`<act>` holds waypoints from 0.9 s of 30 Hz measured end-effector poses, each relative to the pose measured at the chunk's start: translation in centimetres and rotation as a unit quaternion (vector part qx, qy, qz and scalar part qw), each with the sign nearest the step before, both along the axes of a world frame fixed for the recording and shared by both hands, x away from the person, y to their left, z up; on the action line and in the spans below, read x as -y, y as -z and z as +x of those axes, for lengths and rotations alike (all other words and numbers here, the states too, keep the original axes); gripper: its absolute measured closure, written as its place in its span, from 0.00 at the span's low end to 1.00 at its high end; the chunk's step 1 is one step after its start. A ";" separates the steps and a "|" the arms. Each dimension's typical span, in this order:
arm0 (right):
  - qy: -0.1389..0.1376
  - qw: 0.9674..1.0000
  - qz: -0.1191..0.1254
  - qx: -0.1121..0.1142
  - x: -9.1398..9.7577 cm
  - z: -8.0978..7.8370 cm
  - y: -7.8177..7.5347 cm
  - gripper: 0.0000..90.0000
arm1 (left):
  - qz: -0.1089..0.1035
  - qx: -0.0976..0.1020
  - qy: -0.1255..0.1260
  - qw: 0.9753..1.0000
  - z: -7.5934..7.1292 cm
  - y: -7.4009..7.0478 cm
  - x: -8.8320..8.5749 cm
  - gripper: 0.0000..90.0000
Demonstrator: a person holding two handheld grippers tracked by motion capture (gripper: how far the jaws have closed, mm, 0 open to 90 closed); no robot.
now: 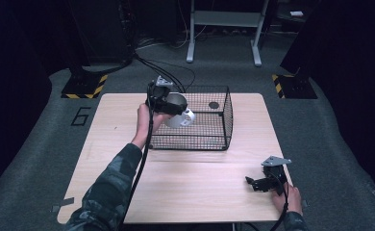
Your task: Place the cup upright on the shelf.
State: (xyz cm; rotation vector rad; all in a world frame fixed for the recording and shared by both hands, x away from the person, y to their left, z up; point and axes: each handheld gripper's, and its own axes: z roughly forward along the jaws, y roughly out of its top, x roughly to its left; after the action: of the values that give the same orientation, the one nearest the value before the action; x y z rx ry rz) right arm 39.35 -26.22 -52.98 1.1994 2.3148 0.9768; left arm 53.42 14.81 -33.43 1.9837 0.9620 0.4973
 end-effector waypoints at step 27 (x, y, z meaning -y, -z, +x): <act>0.000 1.000 0.000 0.000 0.0 0.0 0.0 0.00 | 0.022 -0.045 -0.005 0.999 3.0 3.7 2.5 0.07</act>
State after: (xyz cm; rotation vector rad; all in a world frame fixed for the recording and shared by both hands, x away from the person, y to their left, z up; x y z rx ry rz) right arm 39.35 -26.23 -52.99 1.1987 2.3148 0.9767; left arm 56.42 12.33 -37.16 2.0571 1.0246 0.4420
